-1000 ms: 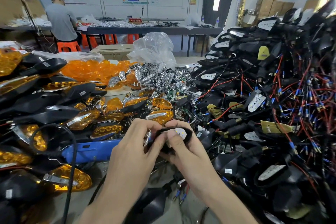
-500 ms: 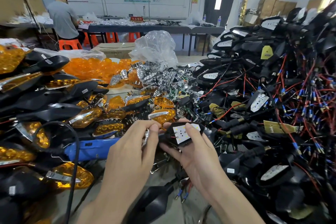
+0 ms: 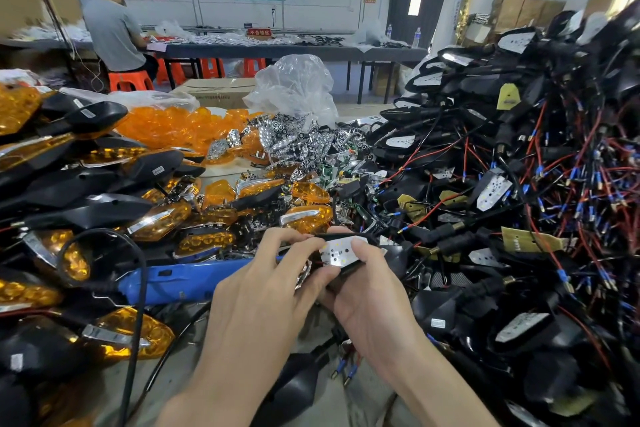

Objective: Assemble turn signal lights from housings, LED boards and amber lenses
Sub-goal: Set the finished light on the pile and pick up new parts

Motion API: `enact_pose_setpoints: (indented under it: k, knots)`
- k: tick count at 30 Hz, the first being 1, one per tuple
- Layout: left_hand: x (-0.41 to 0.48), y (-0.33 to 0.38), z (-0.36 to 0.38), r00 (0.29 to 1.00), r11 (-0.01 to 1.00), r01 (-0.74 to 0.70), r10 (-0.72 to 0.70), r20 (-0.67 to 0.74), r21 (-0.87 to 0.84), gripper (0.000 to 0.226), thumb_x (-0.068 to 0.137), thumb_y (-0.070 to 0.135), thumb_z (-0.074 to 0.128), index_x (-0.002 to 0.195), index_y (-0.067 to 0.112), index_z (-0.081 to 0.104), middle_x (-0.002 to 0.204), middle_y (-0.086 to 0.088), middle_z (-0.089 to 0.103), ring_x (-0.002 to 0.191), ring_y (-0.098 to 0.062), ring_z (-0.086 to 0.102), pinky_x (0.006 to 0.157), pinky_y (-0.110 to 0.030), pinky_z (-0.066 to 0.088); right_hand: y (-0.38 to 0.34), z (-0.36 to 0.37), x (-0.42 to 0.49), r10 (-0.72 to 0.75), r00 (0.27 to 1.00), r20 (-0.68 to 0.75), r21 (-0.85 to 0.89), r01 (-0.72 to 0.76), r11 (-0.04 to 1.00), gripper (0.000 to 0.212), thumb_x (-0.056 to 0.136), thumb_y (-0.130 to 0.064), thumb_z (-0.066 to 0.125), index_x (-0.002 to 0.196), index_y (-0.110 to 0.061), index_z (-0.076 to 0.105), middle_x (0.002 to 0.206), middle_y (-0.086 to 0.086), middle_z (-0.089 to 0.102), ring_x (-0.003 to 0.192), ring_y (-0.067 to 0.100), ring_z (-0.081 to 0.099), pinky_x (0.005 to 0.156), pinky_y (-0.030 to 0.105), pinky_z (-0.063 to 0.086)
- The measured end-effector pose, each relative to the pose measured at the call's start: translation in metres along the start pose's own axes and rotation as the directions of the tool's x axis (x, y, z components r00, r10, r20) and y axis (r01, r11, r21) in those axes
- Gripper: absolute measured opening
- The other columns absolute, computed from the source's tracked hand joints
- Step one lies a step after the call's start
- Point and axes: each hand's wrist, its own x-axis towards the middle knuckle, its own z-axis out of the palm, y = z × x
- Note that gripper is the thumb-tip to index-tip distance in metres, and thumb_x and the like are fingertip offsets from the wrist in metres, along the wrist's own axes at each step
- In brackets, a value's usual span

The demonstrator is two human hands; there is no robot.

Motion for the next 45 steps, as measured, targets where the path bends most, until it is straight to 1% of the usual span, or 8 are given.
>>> enact_pose_setpoints:
  k: [5, 12, 17, 19, 24, 31, 40, 45]
  knots:
    - [0.002, -0.003, -0.002, 0.999, 0.998, -0.046, 0.046, 0.012, 0.045, 0.031, 0.087, 0.047, 0.06, 0.106, 0.026, 0.071, 0.102, 0.009, 0.062, 0.048, -0.01, 0.052, 0.039, -0.017, 0.025, 0.006, 0.0, 0.002, -0.016, 1.0, -0.008, -0.044, 0.016, 0.999, 0.035, 0.106, -0.017, 0.035, 0.103, -0.018, 0.071, 0.105, 0.012, 0.074, 0.093, 0.025, 0.069, 0.078, 0.037, 0.06]
    - [0.001, -0.004, -0.001, 0.995, 0.981, -0.101, 0.101, 0.008, 0.167, 0.035, 0.093, 0.045, 0.05, 0.109, 0.022, 0.071, 0.1, 0.006, 0.066, 0.056, -0.015, 0.062, 0.043, -0.025, 0.03, 0.009, -0.001, 0.004, -0.039, 0.998, -0.043, -0.132, 0.033, 0.991, 0.035, 0.108, -0.016, 0.033, 0.109, -0.017, 0.069, 0.103, 0.011, 0.075, 0.099, 0.024, 0.07, 0.077, 0.035, 0.061]
    - [0.0, -0.001, -0.001, 0.992, 0.977, -0.119, 0.122, -0.005, 0.179, 0.031, 0.096, 0.042, 0.049, 0.105, 0.023, 0.072, 0.099, 0.004, 0.067, 0.057, -0.016, 0.061, 0.045, -0.025, 0.033, 0.011, -0.003, 0.008, -0.059, 0.993, -0.097, -0.179, 0.041, 0.983, 0.035, 0.107, -0.014, 0.035, 0.121, -0.009, 0.067, 0.117, 0.023, 0.072, 0.114, 0.04, 0.067, 0.089, 0.045, 0.058]
    - [0.0, -0.002, -0.001, 0.992, 0.975, -0.123, 0.127, -0.012, 0.184, 0.031, 0.097, 0.041, 0.049, 0.104, 0.023, 0.073, 0.099, 0.003, 0.068, 0.057, -0.017, 0.062, 0.045, -0.025, 0.034, 0.013, -0.004, 0.008, -0.062, 0.993, -0.103, -0.175, 0.043, 0.984, 0.036, 0.107, -0.015, 0.035, 0.122, -0.008, 0.066, 0.119, 0.026, 0.071, 0.114, 0.04, 0.066, 0.092, 0.048, 0.057]
    - [0.0, -0.004, 0.001, 0.99, 0.973, -0.136, 0.143, -0.023, 0.185, 0.022, 0.091, 0.036, 0.06, 0.1, 0.021, 0.074, 0.097, 0.001, 0.069, 0.058, -0.017, 0.063, 0.043, -0.026, 0.037, 0.012, -0.002, 0.007, -0.039, 0.992, -0.116, -0.137, 0.022, 0.99, 0.034, 0.106, -0.013, 0.037, 0.122, -0.003, 0.066, 0.117, 0.027, 0.071, 0.105, 0.034, 0.069, 0.086, 0.044, 0.06]
    - [0.0, -0.006, 0.003, 0.988, 0.975, -0.145, 0.152, -0.029, 0.168, 0.03, 0.094, 0.039, 0.048, 0.095, 0.021, 0.073, 0.093, 0.002, 0.067, 0.055, -0.016, 0.061, 0.039, -0.028, 0.038, 0.013, -0.003, 0.006, -0.03, 0.99, -0.139, -0.149, 0.01, 0.989, 0.035, 0.105, -0.012, 0.039, 0.124, 0.01, 0.059, 0.111, 0.029, 0.071, 0.101, 0.033, 0.068, 0.077, 0.038, 0.061]
    - [0.001, -0.006, -0.001, 0.997, 0.996, -0.079, 0.078, 0.026, 0.042, 0.029, 0.095, 0.046, 0.057, 0.11, 0.026, 0.071, 0.102, 0.009, 0.063, 0.049, -0.011, 0.056, 0.034, -0.024, 0.035, 0.011, -0.001, 0.004, -0.041, 0.995, -0.089, -0.112, 0.03, 0.993, 0.035, 0.107, -0.01, 0.033, 0.124, -0.001, 0.062, 0.124, 0.03, 0.066, 0.114, 0.037, 0.065, 0.086, 0.043, 0.06]
    - [0.0, -0.006, -0.001, 0.997, 0.998, -0.056, 0.055, 0.062, 0.016, 0.04, 0.098, 0.049, 0.041, 0.116, 0.026, 0.068, 0.107, 0.01, 0.059, 0.051, -0.01, 0.056, 0.034, -0.027, 0.04, 0.011, -0.004, 0.005, -0.055, 0.996, -0.076, -0.096, 0.047, 0.994, 0.035, 0.106, -0.01, 0.035, 0.125, -0.003, 0.064, 0.119, 0.027, 0.07, 0.114, 0.038, 0.067, 0.083, 0.041, 0.061]
